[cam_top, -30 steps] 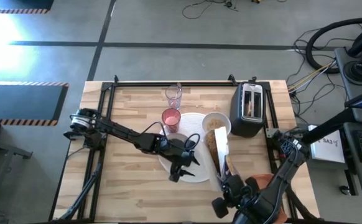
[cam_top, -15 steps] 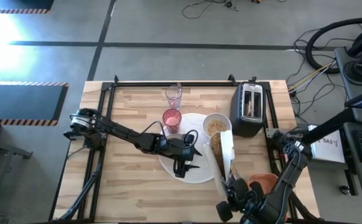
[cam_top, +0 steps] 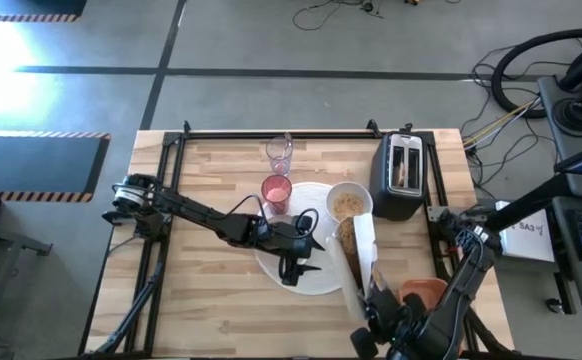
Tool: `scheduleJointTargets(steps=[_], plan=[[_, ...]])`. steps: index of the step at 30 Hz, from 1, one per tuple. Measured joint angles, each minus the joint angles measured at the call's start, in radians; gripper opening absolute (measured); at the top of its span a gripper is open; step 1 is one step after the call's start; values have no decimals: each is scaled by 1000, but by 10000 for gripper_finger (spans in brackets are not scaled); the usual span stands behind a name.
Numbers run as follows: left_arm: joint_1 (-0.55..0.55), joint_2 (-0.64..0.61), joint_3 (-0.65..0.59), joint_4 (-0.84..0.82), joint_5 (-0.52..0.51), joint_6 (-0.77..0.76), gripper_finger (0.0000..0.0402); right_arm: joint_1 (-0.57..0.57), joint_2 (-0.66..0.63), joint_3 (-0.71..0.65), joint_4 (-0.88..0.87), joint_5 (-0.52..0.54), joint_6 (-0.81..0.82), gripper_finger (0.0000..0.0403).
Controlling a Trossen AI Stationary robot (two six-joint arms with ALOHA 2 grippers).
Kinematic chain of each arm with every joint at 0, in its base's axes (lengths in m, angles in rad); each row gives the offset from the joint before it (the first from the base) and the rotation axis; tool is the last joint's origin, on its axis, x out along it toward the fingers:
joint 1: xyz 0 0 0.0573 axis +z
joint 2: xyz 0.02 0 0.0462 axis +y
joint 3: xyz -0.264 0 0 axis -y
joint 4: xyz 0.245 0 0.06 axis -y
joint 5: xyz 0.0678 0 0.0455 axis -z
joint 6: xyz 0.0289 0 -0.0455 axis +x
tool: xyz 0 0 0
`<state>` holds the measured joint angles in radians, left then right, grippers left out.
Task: Arrange a breakfast setting
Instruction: Pour the cereal from the cereal box into the white bowl
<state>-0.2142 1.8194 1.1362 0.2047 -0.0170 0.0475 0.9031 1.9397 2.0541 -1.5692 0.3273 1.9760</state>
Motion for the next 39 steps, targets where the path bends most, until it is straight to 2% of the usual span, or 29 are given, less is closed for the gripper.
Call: scheduleJointTargets(steps=[4, 12, 19, 23, 28, 34, 39], plan=[[0, 0, 0, 2, 0, 2, 233, -2, -25, 0, -1, -9, -30, 53], [0, 0, 15, 4, 0, 3, 233, -6, -49, -1, 0, -6, -83, 117], [3, 0, 22, 3, 0, 3, 233, -6, -51, -4, -1, -29, -64, 134], [13, 0, 26, 3, -2, 7, 233, -7, -51, -4, -2, -29, -56, 125], [47, -1, 29, 34, -35, 60, 233, -9, -52, -7, 0, -29, -54, 86], [96, 0, 29, 91, 110, 101, 233, -9, -52, -8, -3, -30, -50, 32], [112, 0, 28, 164, 179, 101, 233, -9, -52, -8, -3, -30, -66, 25]])
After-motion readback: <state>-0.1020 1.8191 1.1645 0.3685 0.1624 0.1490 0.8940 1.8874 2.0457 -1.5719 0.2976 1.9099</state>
